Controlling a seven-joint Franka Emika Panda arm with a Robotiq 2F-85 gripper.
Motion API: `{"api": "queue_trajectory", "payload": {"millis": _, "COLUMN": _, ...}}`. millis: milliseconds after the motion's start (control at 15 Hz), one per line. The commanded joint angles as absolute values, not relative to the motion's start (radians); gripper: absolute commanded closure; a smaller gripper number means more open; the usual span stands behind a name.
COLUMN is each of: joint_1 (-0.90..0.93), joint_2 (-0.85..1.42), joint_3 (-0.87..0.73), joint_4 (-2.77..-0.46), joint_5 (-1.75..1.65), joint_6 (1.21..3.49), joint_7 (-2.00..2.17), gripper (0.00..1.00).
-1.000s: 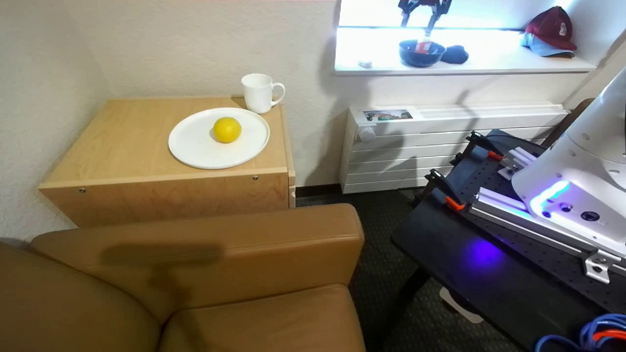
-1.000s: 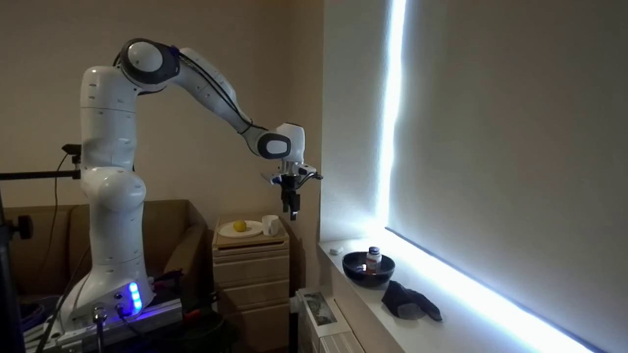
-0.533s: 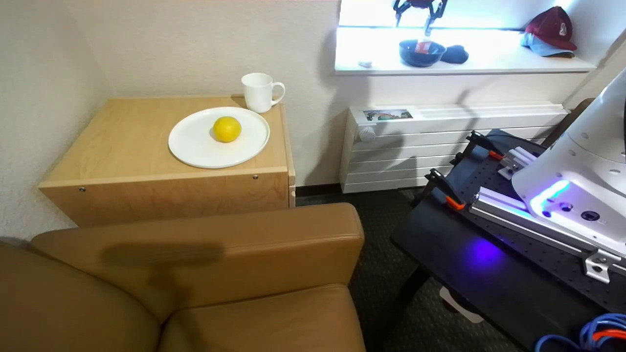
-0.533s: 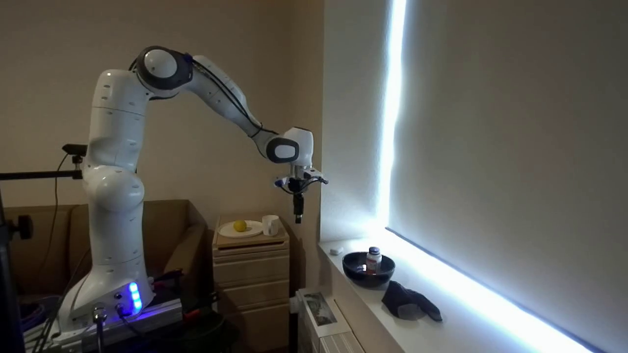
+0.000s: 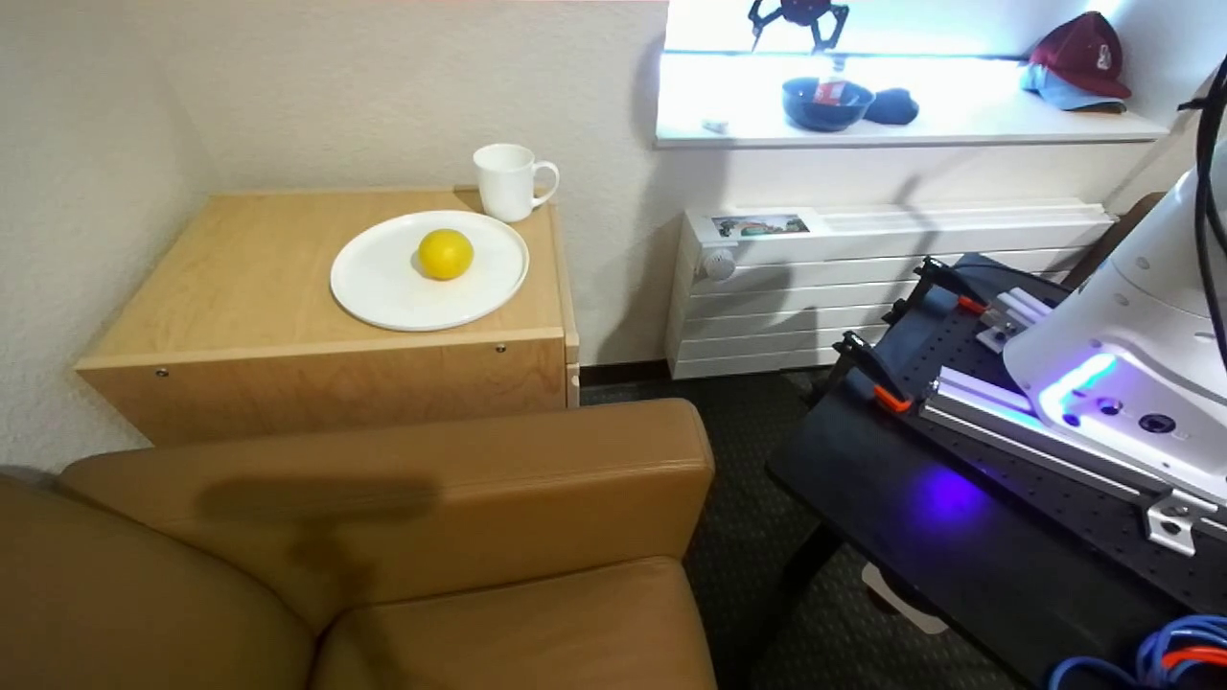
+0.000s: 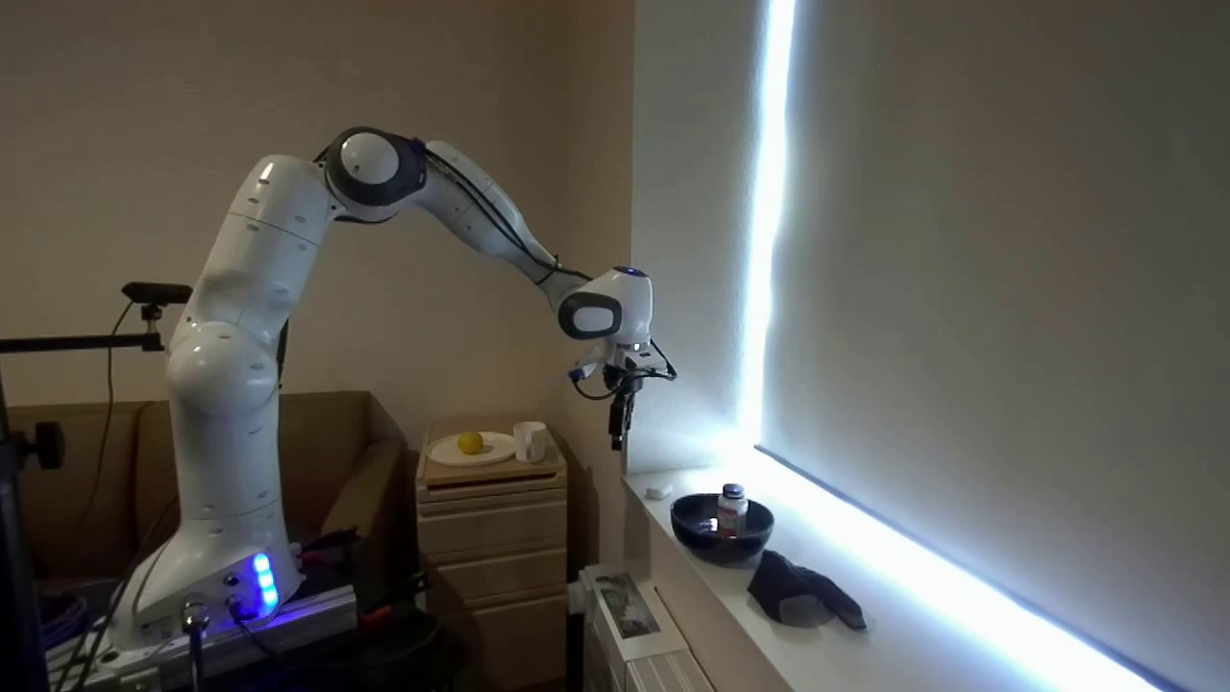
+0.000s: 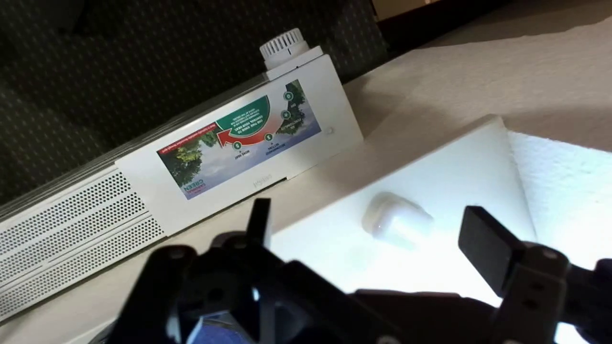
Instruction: Put the white object into the black bowl.
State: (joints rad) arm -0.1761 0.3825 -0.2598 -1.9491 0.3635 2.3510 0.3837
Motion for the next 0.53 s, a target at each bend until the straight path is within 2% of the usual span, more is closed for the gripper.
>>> {"api": "queue_trajectory", "payload": {"millis": 0, "joint_1": -0.194, "joint_2": 0.38, "joint_3": -0.24, "joint_4": -1.948, "joint_5": 0.353, "joint_6": 2.351, "joint_7": 0.39, "gripper": 0.0}}
{"api": "queue_trajectory", "payload": {"millis": 467, "joint_1": -0.175, "joint_2": 0.652, "joint_3": -0.219, "joint_4": -1.698, "joint_5": 0.425, "joint_6": 2.369, "joint_7": 0.823, "gripper": 0.0}}
